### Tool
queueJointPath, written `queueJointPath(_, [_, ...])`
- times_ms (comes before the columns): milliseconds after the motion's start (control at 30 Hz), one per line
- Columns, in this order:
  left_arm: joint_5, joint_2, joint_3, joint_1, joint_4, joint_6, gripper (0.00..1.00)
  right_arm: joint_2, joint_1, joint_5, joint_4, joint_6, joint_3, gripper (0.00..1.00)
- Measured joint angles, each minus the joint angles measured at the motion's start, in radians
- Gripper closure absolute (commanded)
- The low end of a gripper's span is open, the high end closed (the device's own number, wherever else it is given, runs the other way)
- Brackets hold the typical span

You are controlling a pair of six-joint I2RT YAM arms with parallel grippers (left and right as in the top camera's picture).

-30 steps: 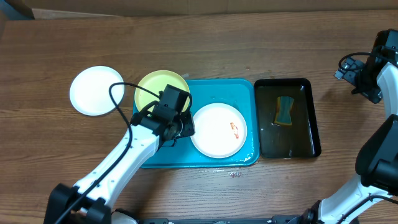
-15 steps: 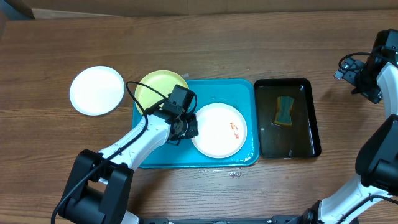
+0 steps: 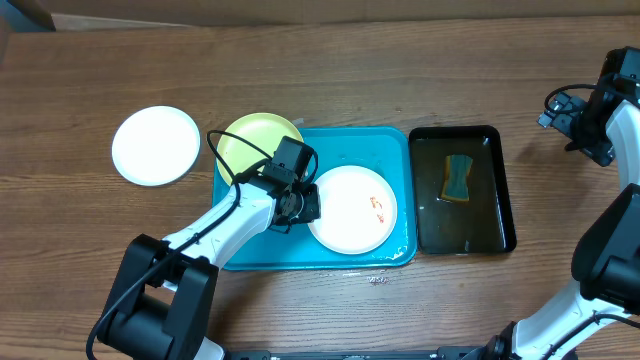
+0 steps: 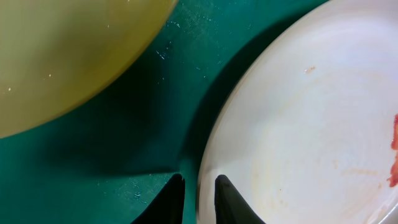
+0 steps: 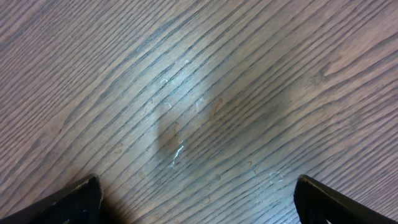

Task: Clean dirty plates on tray and stack at the side
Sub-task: 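Reach the right gripper down into the black tray toward the sponge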

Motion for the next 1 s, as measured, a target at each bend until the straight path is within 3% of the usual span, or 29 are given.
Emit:
queueJointPath(433, [0.0,0.002,0.0,0.0,0.003,0.018,0.85,0.0,0.0,0.0,0.001,0.001,0.0,0.0])
queueJointPath(633, [0.0,0.002,0.0,0.0,0.003,0.018,0.85,0.0,0.0,-0.011,0.178,0.0,-0.003,0.0])
queueJointPath(867, [0.0,0.002,0.0,0.0,0.003,0.018,0.85,0.002,0.0,-0.134,0.166,-0.01,-0.003,0.0])
queueJointPath(933, [0.0,0.002,0.0,0.0,0.004,0.018,0.85,0.002,0.0,-0.245,0.133,-0.058,-0.003,0.1])
queueJointPath(967, [0.0,0.002,0.0,0.0,0.004,0.018,0.85,0.002,0.0,-0.303,0.124,-0.075,-0.003,0.27])
queueJointPath(1000, [0.0,0.002,0.0,0.0,0.004,0.018,0.85,0.002,0.002,-0.395,0.117,-0.104,-0.003,0.36])
